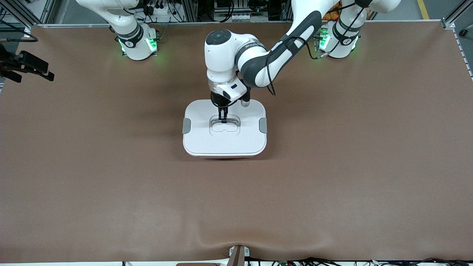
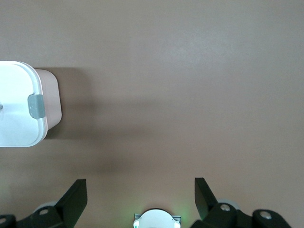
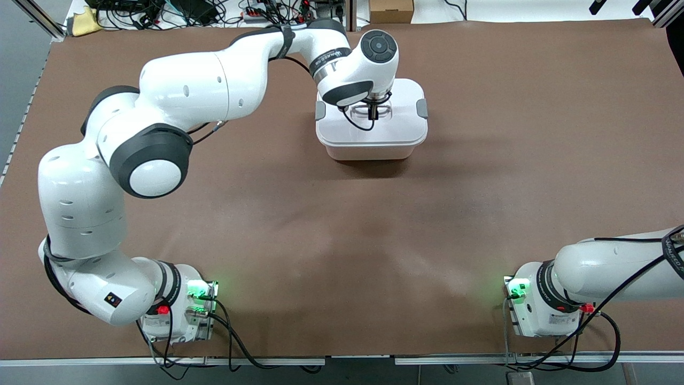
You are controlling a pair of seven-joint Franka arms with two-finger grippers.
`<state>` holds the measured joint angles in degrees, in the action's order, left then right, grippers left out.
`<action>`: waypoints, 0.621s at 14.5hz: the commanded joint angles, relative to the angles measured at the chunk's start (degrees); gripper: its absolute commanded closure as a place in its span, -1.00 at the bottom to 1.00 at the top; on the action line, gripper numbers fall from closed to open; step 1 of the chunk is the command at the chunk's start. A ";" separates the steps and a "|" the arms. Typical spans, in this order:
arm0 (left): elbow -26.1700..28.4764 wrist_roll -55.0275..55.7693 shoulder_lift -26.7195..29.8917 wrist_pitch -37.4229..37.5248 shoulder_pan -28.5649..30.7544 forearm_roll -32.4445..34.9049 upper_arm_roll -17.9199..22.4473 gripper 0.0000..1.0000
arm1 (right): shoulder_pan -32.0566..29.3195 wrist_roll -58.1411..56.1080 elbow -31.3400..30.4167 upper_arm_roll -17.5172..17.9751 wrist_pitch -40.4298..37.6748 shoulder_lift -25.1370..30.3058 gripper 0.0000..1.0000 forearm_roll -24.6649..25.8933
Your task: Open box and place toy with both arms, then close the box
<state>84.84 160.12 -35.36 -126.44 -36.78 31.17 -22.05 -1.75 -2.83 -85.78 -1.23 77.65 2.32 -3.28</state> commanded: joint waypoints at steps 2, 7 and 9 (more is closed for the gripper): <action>1.29 13.29 1.08 -0.65 -0.74 2.15 0.16 1.00 | -0.62 -0.25 0.97 0.62 -0.92 -0.56 -1.00 -0.24; 1.29 14.08 0.82 -0.65 -0.83 2.32 0.16 1.00 | -0.71 -0.42 0.26 0.62 0.13 -0.47 -1.00 -0.24; 1.29 14.44 0.47 -0.65 -0.92 2.41 0.25 1.00 | -0.79 -0.42 -0.70 0.53 1.53 -0.38 -1.00 -0.07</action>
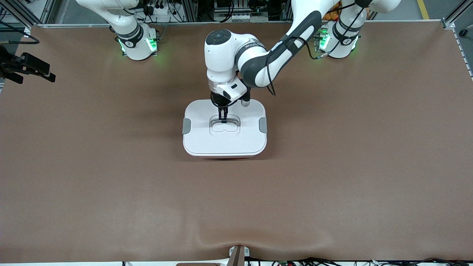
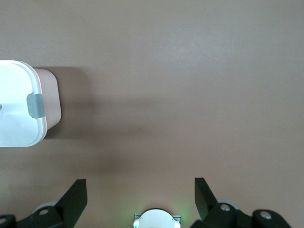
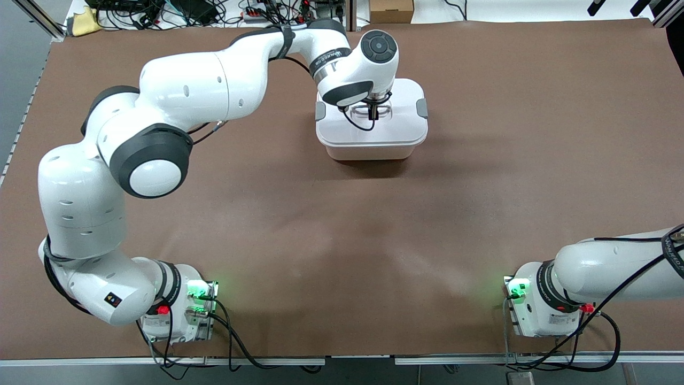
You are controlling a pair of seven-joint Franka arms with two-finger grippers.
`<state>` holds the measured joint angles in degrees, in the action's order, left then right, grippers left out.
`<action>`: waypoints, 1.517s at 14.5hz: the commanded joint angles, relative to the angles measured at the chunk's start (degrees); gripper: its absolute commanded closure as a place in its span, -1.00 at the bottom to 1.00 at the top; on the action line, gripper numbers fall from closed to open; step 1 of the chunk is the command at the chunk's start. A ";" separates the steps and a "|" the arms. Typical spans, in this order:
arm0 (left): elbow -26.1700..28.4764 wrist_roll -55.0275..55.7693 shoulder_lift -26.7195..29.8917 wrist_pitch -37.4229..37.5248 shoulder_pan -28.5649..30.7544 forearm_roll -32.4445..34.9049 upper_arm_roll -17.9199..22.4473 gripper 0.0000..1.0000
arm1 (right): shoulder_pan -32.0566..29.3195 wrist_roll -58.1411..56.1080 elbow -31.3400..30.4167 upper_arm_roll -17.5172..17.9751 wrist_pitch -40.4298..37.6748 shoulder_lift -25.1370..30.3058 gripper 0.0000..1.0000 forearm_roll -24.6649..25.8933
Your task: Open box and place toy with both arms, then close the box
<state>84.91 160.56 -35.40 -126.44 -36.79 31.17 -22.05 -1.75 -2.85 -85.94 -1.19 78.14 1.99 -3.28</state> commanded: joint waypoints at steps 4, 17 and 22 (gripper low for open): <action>1.22 14.42 0.16 -0.65 -1.00 2.50 0.25 1.00 | -0.97 -1.36 -3.88 0.49 5.53 1.44 -1.00 0.64; -0.36 14.69 -1.07 -0.65 -0.74 2.41 0.25 1.00 | -0.80 -3.92 -2.74 0.58 4.65 1.44 -1.00 2.66; -0.71 14.69 -2.13 -0.65 -0.91 2.41 0.25 1.00 | -1.06 -3.48 -1.95 0.49 4.30 1.35 -1.00 1.78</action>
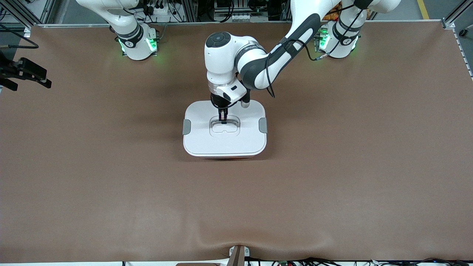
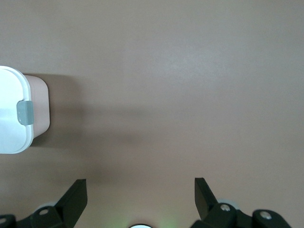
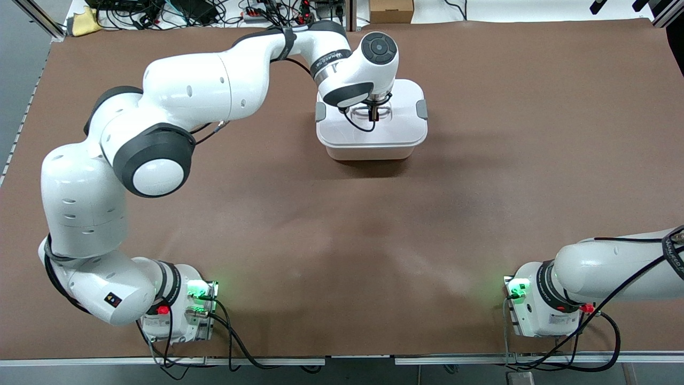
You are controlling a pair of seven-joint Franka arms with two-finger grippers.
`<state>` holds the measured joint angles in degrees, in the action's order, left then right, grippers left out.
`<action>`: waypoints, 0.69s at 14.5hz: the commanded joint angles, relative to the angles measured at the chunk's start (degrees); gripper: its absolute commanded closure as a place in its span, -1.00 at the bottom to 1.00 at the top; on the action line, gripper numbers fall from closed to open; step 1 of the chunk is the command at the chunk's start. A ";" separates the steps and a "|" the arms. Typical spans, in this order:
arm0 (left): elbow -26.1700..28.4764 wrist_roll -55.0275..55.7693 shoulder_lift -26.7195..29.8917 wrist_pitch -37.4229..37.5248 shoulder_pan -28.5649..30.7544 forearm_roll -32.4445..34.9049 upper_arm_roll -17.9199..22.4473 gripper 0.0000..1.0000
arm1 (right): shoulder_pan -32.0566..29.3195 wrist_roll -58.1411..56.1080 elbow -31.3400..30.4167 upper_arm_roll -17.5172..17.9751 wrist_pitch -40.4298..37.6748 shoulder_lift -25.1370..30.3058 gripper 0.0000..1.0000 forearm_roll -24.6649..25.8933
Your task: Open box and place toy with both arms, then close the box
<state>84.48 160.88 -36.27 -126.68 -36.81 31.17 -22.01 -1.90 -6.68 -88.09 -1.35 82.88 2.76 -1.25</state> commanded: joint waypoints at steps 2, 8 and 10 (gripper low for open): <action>-0.28 14.29 -1.26 -0.50 -0.81 2.50 0.21 1.00 | -0.48 0.35 0.54 1.00 -0.35 0.58 -1.00 -0.25; -0.37 10.86 0.49 0.20 -0.28 2.58 0.12 -1.00 | -0.91 -0.26 0.90 0.74 -0.44 0.32 -1.00 -0.25; -0.37 10.16 1.55 1.43 -0.02 2.41 0.03 -1.00 | -0.83 -0.62 0.81 0.74 -0.44 0.32 -1.00 -0.25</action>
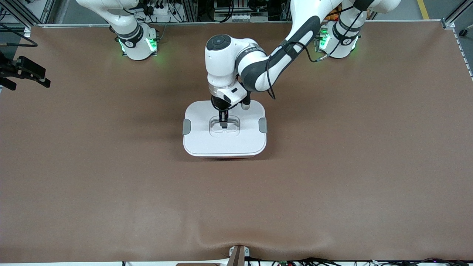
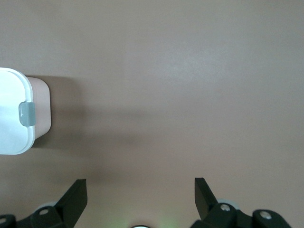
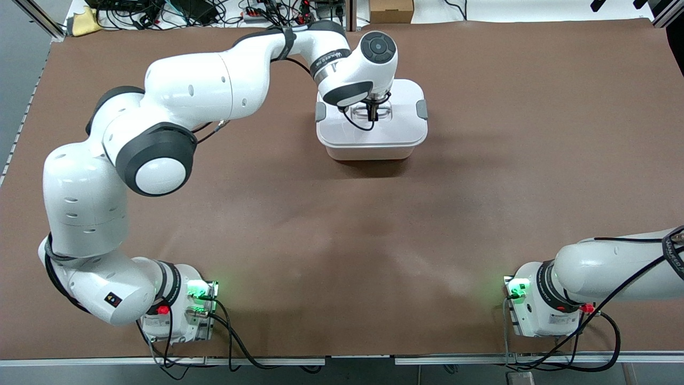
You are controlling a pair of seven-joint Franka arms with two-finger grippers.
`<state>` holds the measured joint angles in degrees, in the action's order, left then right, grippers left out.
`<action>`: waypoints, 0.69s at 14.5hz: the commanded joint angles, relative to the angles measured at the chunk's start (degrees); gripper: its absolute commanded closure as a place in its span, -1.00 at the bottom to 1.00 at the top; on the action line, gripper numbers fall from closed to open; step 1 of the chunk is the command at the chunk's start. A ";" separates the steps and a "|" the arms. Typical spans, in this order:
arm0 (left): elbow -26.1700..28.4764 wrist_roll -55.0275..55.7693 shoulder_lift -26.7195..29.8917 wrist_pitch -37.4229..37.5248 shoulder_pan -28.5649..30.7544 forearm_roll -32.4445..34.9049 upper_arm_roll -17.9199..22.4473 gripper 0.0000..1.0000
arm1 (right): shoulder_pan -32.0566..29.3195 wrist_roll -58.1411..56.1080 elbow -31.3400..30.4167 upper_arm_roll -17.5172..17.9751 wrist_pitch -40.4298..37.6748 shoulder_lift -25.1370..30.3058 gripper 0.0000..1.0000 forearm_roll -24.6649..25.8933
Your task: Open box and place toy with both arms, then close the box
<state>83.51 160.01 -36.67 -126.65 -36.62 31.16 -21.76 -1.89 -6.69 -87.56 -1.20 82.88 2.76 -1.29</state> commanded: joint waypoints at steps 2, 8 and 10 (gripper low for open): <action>0.69 9.28 3.97 2.81 -0.21 1.97 -0.22 -1.00 | -0.66 -0.78 0.38 0.67 -0.09 0.05 -1.00 -0.30; 0.78 -12.39 13.55 12.20 4.08 -6.97 -0.83 -1.00 | -0.31 0.19 0.64 0.76 -0.26 -0.65 -1.00 -0.30; 0.61 -26.79 15.75 17.64 6.45 -9.01 -0.83 -1.00 | -0.40 0.19 1.51 0.94 -0.26 -1.09 -1.00 -2.74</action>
<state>82.58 143.44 -23.80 -112.32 -33.13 24.78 -22.32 -1.85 -6.83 -87.56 -0.86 82.92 2.36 -1.88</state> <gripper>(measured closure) 0.000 0.000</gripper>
